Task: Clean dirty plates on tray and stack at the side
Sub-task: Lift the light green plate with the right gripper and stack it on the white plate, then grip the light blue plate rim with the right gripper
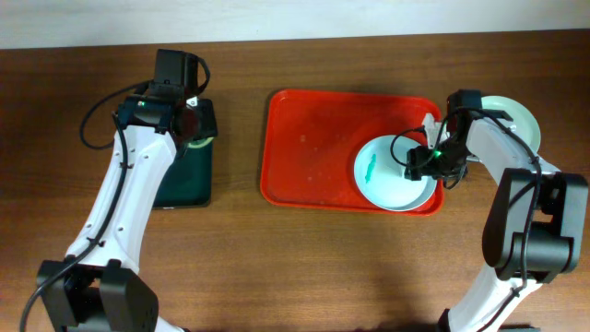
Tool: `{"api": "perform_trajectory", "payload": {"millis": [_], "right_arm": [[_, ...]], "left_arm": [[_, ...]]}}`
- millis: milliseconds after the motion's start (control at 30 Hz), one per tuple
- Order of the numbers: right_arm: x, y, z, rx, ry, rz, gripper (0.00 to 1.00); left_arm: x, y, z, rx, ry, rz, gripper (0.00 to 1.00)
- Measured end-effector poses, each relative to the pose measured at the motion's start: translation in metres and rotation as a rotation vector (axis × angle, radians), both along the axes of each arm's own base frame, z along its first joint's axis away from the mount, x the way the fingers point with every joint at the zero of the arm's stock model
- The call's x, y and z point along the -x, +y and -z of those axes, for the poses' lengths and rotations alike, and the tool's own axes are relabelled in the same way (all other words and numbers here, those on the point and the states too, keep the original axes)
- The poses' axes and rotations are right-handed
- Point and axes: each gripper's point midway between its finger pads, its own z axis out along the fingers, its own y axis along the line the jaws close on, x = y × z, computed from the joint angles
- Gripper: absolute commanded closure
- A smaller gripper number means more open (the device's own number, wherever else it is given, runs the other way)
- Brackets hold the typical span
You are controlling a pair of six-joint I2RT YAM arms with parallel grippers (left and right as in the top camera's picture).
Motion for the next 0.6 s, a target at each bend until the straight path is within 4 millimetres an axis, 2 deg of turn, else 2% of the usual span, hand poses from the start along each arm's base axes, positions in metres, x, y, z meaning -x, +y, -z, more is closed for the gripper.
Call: {"api": "perform_trajectory", "payload": {"millis": [67, 100, 133, 167, 267, 333, 367, 400, 467, 533, 600], "right_arm": [[0.009, 0.001, 0.002, -0.008, 0.047, 0.062, 0.30], [0.011, 0.002, 0.003, -0.008, 0.056, 0.089, 0.39], [0.012, 0.001, 0.004, -0.006, 0.058, 0.109, 0.55], [0.012, 0.000, 0.005, 0.001, 0.052, 0.123, 0.56], [0.002, -0.005, 0.007, 0.015, 0.003, 0.161, 0.76], [-0.011, -0.002, 0.006, -0.010, -0.051, 0.171, 0.93], [-0.016, 0.003, 0.005, -0.040, -0.073, 0.166, 0.96], [-0.022, 0.011, 0.005, -0.078, -0.096, 0.158, 0.96], [-0.033, 0.032, 0.003, -0.134, -0.141, 0.114, 0.96], [-0.042, 0.068, 0.001, -0.158, -0.188, 0.025, 0.96], [-0.047, 0.110, -0.002, -0.179, -0.230, -0.079, 0.96]], "left_arm": [[0.000, -0.002, 0.000, 0.007, 0.001, 0.004, 1.00], [0.000, -0.003, 0.000, 0.013, 0.002, 0.007, 1.00], [0.000, -0.004, 0.000, 0.019, 0.002, 0.011, 1.00], [0.000, -0.005, 0.001, 0.026, 0.004, 0.015, 1.00], [0.001, -0.010, 0.001, 0.049, 0.007, 0.027, 1.00], [0.002, -0.021, 0.002, 0.109, 0.018, 0.059, 1.00], [0.003, -0.029, 0.006, 0.144, 0.032, 0.079, 1.00], [0.003, -0.034, 0.010, 0.170, 0.046, 0.093, 1.00], [0.003, -0.054, 0.039, 0.253, 0.134, 0.137, 1.00], [0.006, -0.073, 0.067, 0.291, 0.213, 0.173, 1.00], [0.007, -0.081, 0.091, 0.266, 0.264, 0.183, 1.00]]}}
